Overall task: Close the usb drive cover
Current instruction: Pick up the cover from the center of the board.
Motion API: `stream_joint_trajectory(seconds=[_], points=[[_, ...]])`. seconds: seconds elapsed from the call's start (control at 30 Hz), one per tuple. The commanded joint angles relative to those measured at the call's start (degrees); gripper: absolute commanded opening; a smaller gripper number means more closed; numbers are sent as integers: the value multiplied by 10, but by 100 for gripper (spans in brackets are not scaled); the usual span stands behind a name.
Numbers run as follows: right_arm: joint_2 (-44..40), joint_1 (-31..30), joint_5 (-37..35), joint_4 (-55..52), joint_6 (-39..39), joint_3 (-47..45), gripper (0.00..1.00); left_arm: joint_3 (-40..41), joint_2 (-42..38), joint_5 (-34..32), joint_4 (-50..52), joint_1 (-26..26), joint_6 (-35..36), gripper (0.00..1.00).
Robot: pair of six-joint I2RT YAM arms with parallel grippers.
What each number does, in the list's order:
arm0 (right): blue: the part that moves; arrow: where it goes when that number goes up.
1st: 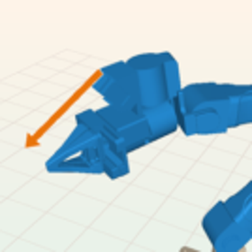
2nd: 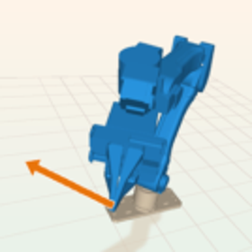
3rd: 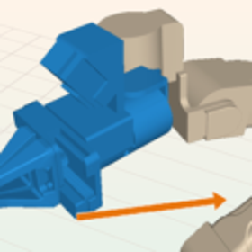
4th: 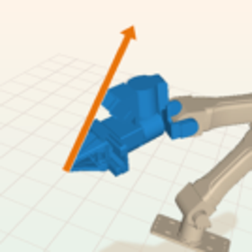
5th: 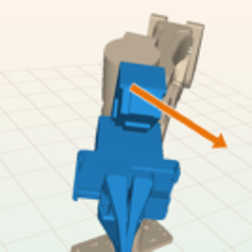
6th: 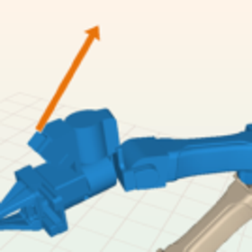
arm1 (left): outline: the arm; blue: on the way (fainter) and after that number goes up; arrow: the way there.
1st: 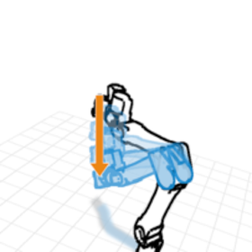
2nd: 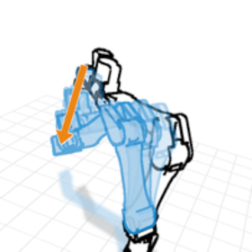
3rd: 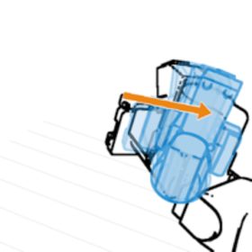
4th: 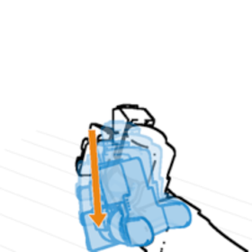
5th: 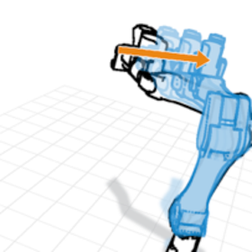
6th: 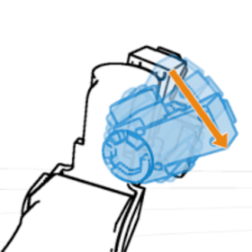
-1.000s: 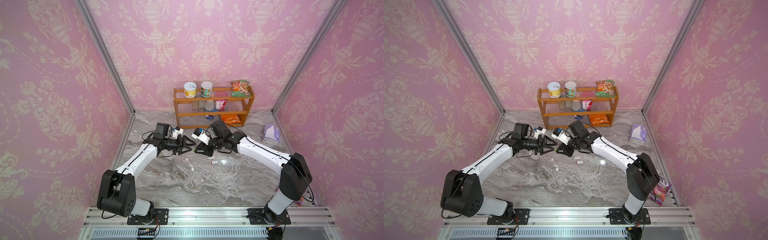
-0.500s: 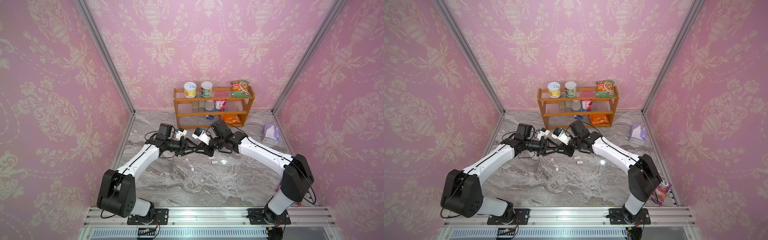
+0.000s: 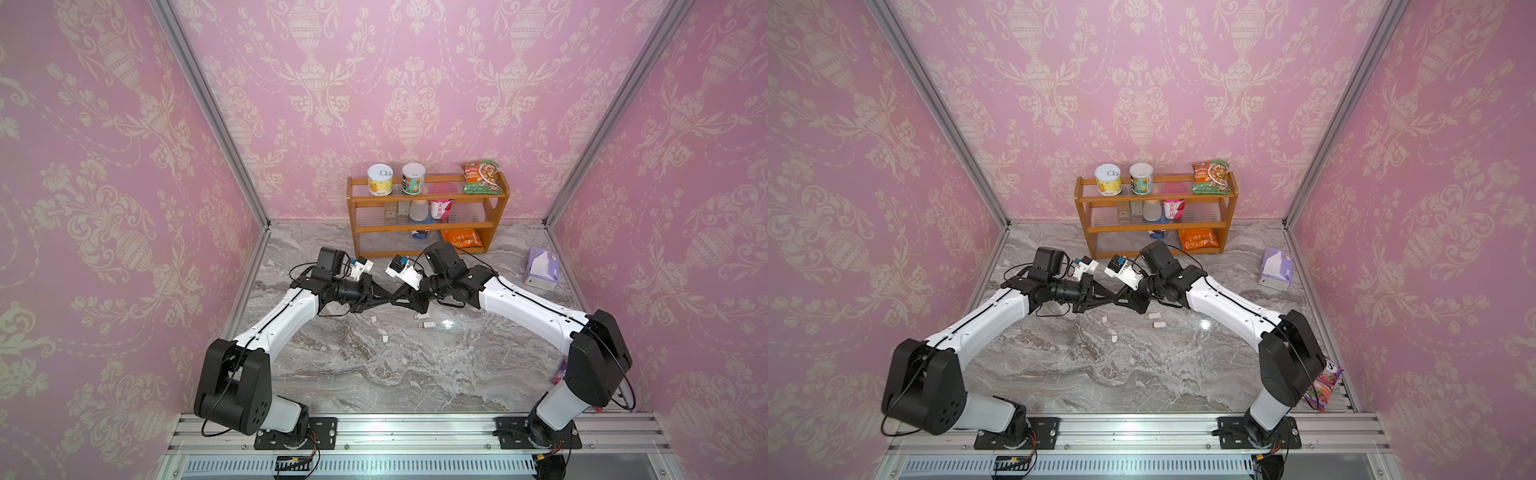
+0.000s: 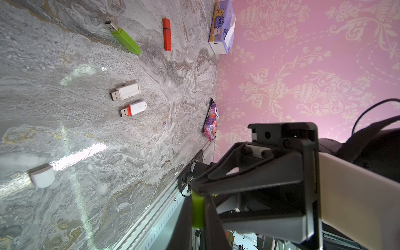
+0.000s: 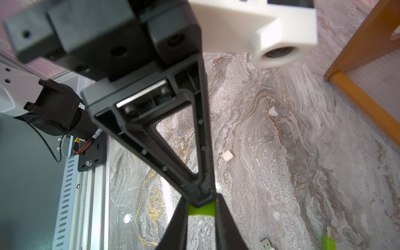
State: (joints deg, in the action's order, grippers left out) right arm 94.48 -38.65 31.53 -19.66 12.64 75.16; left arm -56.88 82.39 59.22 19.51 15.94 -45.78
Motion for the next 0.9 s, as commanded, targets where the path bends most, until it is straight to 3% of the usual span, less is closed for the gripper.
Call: stream_joint_trajectory(seconds=[0.0, 0.1, 0.2, 0.33, 0.47, 0.7, 0.87], points=[[-8, 1, -14, 53, -21, -8, 19, -22, 2, 31, 16, 12, 16, 0], [-7, 1, -12, 58, -23, -7, 22, -26, 6, 28, 18, 11, 16, 0], [-4, 2, -7, 48, -18, -3, 39, -30, 9, 20, 23, 12, 19, 0], [-16, 6, -9, 34, -13, -14, 53, -34, 18, 0, 33, 8, 23, 0], [-35, 10, -22, -11, 6, -23, 57, -27, 31, -1, 32, -7, 24, 0], [-93, 29, -118, -41, 26, -73, 60, -16, 25, 21, 40, -57, 30, 0], [-52, 57, -194, -81, 16, -54, 62, -15, 20, 31, 45, -68, 33, 0]])
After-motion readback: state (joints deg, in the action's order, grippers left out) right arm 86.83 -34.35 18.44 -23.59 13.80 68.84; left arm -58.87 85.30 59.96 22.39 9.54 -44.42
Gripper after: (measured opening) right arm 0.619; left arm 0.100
